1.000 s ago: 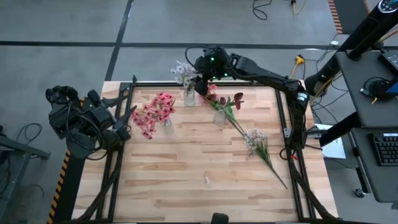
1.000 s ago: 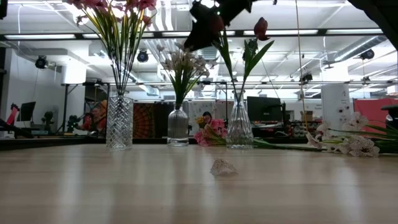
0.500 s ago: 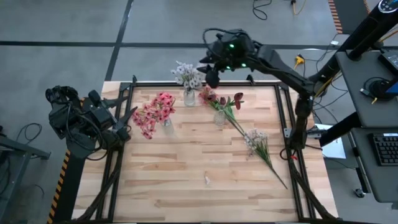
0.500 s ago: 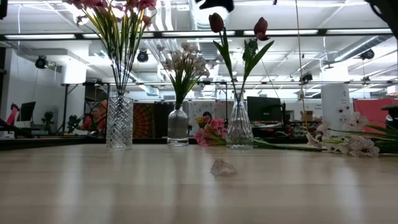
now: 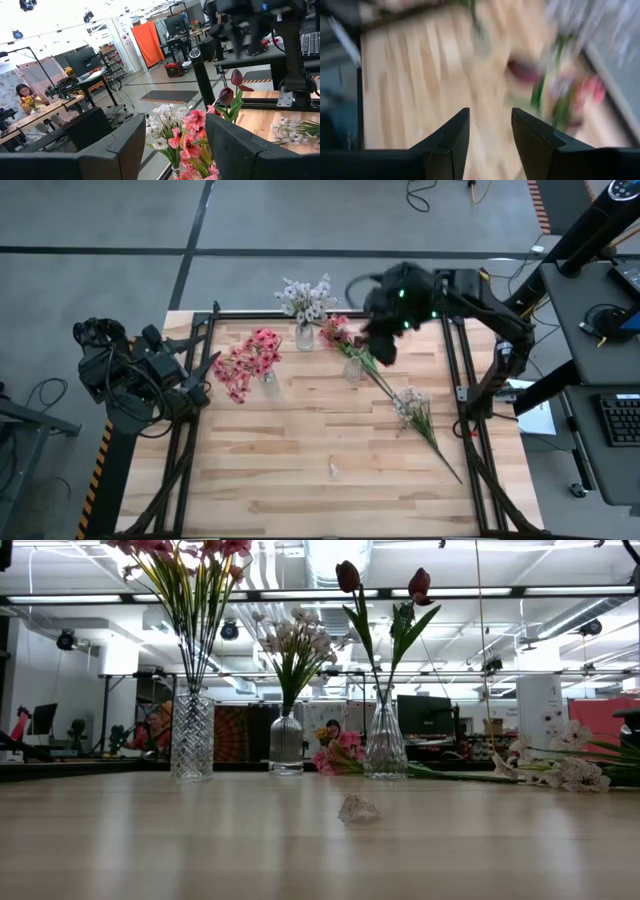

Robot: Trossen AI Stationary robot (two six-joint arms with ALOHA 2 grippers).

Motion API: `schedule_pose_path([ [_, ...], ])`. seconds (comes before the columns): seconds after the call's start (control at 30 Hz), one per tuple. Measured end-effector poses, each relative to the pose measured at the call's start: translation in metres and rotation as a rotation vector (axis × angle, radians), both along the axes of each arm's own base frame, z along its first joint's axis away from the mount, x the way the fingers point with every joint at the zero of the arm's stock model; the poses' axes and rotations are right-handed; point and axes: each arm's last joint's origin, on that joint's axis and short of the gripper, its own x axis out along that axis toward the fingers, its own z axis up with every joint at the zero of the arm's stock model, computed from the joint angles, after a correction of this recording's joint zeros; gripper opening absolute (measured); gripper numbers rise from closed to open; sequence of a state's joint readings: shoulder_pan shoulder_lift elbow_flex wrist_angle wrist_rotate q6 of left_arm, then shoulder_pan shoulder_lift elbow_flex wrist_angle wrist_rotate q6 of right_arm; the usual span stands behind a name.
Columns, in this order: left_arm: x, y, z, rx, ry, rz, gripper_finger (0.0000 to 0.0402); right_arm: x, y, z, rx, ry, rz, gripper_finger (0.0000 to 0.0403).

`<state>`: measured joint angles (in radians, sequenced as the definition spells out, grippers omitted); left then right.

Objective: Sort flowers into vase by color
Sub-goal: Put the red tulip into the bottom right transparent vase

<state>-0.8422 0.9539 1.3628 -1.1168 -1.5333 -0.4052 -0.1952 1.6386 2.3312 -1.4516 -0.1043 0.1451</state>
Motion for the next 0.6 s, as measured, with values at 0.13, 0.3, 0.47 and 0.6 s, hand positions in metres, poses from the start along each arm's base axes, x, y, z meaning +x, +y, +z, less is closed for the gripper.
schedule_pose_path([
  [0.13,0.001,-0.001,0.0,0.002,0.001,0.0,0.019,0.0,0.019,-0.023,0.08,0.192,-0.031,0.0132],
  [0.3,0.002,-0.003,-0.001,0.008,0.007,0.0,0.019,-0.001,0.049,-0.053,0.142,0.327,-0.05,0.0132],
  [0.47,0.005,-0.005,-0.003,0.006,0.034,-0.026,0.019,-0.013,0.075,-0.086,0.135,0.432,-0.169,0.013],
  [0.6,0.006,-0.007,-0.003,0.019,0.045,-0.026,0.019,-0.029,0.084,-0.112,0.157,0.448,-0.304,0.013],
])
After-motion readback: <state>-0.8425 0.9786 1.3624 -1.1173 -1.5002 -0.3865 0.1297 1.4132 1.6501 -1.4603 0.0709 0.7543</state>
